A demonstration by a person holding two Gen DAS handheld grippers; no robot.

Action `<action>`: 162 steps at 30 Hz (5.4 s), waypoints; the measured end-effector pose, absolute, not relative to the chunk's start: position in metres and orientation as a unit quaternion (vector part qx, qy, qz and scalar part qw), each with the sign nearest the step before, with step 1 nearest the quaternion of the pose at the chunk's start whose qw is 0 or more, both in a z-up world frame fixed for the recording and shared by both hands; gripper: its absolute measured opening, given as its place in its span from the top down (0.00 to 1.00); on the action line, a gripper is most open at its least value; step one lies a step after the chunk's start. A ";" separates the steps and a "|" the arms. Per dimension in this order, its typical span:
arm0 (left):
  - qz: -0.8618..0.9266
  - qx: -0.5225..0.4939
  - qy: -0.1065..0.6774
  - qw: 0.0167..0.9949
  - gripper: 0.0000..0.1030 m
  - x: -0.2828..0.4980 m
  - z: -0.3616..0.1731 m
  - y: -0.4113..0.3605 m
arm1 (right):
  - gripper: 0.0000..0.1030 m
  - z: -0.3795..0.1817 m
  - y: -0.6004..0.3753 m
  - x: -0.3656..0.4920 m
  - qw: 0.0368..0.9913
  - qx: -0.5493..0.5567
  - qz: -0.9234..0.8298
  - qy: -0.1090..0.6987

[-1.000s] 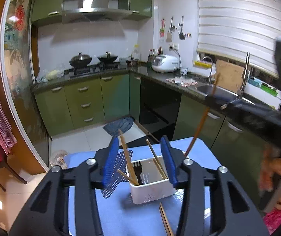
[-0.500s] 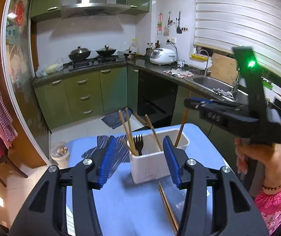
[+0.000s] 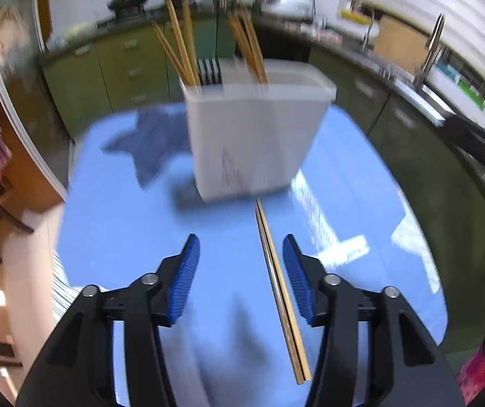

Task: Organize utensils
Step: 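Move both tools down toward the last loose chopsticks, then close the left tool on one chopstick while the right closes on the other, then lift both chopsticks up toward the holder with both tools, then insert the chopstick into the holder and open the left tool while the right carries its chopstick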

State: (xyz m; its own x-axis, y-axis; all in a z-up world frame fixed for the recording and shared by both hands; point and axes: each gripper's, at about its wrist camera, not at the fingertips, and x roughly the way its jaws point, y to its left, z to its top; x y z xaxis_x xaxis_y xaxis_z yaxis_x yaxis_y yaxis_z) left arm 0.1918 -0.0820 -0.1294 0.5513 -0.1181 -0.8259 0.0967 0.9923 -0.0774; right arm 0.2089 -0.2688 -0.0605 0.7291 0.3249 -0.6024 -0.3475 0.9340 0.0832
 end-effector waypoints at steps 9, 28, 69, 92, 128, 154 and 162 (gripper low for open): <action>-0.036 -0.018 0.522 0.852 0.73 0.224 -0.190 -0.102 | 0.75 -0.136 -0.323 0.194 0.909 0.046 0.166 0.380; -0.031 -0.010 0.556 0.830 0.74 0.248 -0.215 -0.116 | 0.75 -0.150 -0.335 0.204 0.898 0.072 0.170 0.399; -0.044 -0.029 0.360 0.931 0.95 0.133 -0.081 -0.033 | 0.71 -0.180 -0.211 0.256 0.842 -0.034 0.217 0.493; -0.071 -0.026 0.351 0.933 0.95 0.117 -0.073 -0.021 | 0.91 -0.237 -0.133 0.300 0.805 -0.093 0.166 0.562; -0.072 0.000 0.342 0.937 0.95 0.113 -0.056 -0.039 | 0.94 -0.069 -0.274 0.132 0.920 0.038 0.227 0.318; -0.040 0.007 0.216 0.976 0.95 0.230 0.084 -0.071 | 0.94 -0.026 -0.304 0.165 0.932 0.059 0.226 0.278; -0.028 0.007 0.270 0.962 0.95 0.272 0.028 -0.077 | 0.94 -0.018 -0.305 0.179 0.933 0.053 0.223 0.276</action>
